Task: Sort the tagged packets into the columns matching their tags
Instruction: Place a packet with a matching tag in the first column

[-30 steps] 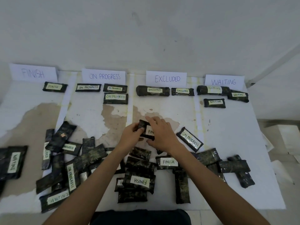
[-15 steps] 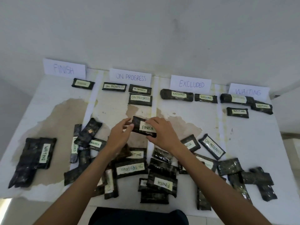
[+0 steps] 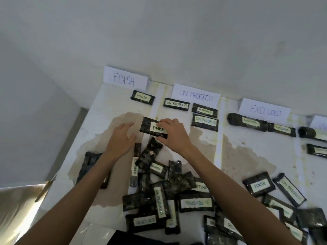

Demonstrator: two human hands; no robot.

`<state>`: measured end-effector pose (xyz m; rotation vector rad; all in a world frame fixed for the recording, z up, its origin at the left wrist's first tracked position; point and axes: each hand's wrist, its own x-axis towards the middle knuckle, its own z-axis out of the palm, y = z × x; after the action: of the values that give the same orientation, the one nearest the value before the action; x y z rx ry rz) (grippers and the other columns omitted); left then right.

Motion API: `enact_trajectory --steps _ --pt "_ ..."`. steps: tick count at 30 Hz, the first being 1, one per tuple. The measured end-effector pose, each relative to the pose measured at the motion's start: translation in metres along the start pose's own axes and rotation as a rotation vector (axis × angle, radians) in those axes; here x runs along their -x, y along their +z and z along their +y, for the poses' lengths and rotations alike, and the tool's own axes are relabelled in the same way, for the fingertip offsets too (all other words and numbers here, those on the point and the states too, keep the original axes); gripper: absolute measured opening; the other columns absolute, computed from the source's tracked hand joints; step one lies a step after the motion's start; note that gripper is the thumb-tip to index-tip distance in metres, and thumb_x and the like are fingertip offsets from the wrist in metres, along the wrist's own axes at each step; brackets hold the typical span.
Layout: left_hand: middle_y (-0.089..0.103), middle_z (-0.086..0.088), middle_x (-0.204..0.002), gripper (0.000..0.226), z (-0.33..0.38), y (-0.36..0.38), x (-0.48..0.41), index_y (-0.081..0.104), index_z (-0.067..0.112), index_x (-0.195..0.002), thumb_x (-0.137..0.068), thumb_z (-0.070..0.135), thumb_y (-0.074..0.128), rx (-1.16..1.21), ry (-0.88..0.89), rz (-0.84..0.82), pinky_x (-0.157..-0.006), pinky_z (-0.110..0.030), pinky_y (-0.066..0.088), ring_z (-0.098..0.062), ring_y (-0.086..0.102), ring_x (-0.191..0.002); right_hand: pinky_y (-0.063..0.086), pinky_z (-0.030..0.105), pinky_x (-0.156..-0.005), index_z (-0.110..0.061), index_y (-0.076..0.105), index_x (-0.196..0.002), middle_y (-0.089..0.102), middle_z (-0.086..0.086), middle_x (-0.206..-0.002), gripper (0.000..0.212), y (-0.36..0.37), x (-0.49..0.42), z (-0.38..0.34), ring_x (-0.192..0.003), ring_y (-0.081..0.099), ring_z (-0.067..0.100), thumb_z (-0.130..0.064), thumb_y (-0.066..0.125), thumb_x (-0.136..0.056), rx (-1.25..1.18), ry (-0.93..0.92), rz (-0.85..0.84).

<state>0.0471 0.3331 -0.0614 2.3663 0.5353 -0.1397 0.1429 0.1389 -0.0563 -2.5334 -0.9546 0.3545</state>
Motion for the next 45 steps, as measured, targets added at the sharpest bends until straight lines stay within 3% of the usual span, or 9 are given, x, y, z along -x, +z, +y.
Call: enact_trajectory --steps 4,9,13,25,29,33,37,40,45 --pt "0.043 -0.016 -0.141 0.052 -0.035 -0.014 -0.032 0.043 0.005 -0.136 -0.087 0.016 0.057 -0.115 0.01 -0.057 -0.107 -0.041 0.03 -0.033 0.037 -0.13 0.033 0.037 -0.091 -0.019 0.053 -0.129 0.049 0.001 -0.138 0.048 0.025 -0.052 -0.016 -0.118 0.043 0.027 -0.031 0.067 -0.084 0.021 0.033 -0.04" --pt "0.043 -0.023 -0.139 0.064 -0.07 -0.014 -0.076 0.04 0.005 -0.138 -0.081 0.034 0.047 -0.201 0.019 -0.122 -0.105 -0.05 0.037 -0.04 0.038 -0.13 0.035 0.04 -0.094 -0.015 0.052 -0.13 0.049 0.005 -0.139 0.05 0.051 -0.109 -0.024 -0.117 0.043 0.031 -0.026 0.067 -0.084 0.018 0.082 -0.036" --pt "0.025 -0.021 -0.15 0.062 -0.067 -0.016 -0.098 0.03 0.004 -0.143 -0.087 0.017 0.054 -0.196 0.036 -0.092 -0.111 -0.049 0.025 -0.039 0.021 -0.138 0.038 0.039 -0.092 -0.013 0.055 -0.129 0.051 0.005 -0.136 0.049 0.069 -0.136 -0.022 -0.115 0.045 0.031 -0.022 0.069 -0.082 0.0 0.11 -0.019" --pt "0.022 -0.018 -0.151 0.064 -0.078 -0.007 -0.107 0.028 0.006 -0.143 -0.087 0.02 0.054 -0.281 0.118 -0.086 -0.108 -0.048 0.027 -0.036 0.02 -0.138 0.033 0.043 -0.103 -0.012 0.049 -0.135 0.043 0.012 -0.144 0.058 0.079 -0.142 -0.018 -0.128 0.039 0.033 -0.021 0.069 -0.082 0.016 0.085 -0.017" --pt "0.029 -0.019 -0.148 0.06 -0.08 -0.01 -0.089 0.03 0.004 -0.142 -0.088 0.018 0.053 -0.241 0.099 -0.097 -0.108 -0.046 0.028 -0.036 0.026 -0.135 0.039 0.047 -0.099 -0.011 0.055 -0.129 0.05 0.014 -0.136 0.047 0.073 -0.126 -0.025 -0.122 0.044 0.034 -0.011 0.064 -0.083 -0.033 0.059 0.032" --pt "0.039 -0.02 -0.14 0.054 -0.083 -0.007 -0.059 0.041 0.005 -0.137 -0.085 0.015 0.055 -0.201 0.134 -0.119 -0.103 -0.047 0.036 -0.039 0.037 -0.125 0.042 0.046 -0.095 -0.017 0.059 -0.123 0.058 0.007 -0.127 0.04 0.056 -0.09 -0.038 -0.113 0.047 0.029 -0.006 0.055 -0.085 -0.049 0.016 -0.182" --pt "0.041 -0.019 -0.139 0.051 -0.081 0.0 -0.029 0.043 0.005 -0.135 -0.086 0.015 0.054 -0.154 0.137 -0.112 -0.104 -0.046 0.035 -0.037 0.037 -0.126 0.042 0.041 -0.092 -0.024 0.053 -0.128 0.048 0.006 -0.133 0.059 0.045 -0.041 -0.053 -0.113 0.041 0.028 -0.001 0.059 -0.074 0.183 -0.125 -0.436" --pt "0.041 -0.017 -0.138 0.05 -0.077 0.004 -0.009 0.044 0.006 -0.135 -0.087 0.014 0.055 -0.101 0.143 -0.102 -0.104 -0.043 0.034 -0.035 0.036 -0.127 0.036 0.042 -0.097 -0.023 0.043 -0.134 0.031 0.015 -0.142 0.069 0.053 -0.007 -0.056 -0.121 0.034 0.033 -0.009 0.067 -0.071 0.412 -0.263 -0.446" --pt "0.044 -0.012 -0.137 0.049 -0.071 0.007 0.014 0.047 0.008 -0.134 -0.087 0.014 0.057 -0.055 0.155 -0.083 -0.104 -0.035 0.033 -0.03 0.036 -0.126 0.042 0.047 -0.091 -0.019 0.04 -0.136 0.042 0.019 -0.134 0.059 0.068 0.017 -0.057 -0.115 0.043 0.037 -0.008 0.06 -0.081 0.55 -0.325 -0.39"
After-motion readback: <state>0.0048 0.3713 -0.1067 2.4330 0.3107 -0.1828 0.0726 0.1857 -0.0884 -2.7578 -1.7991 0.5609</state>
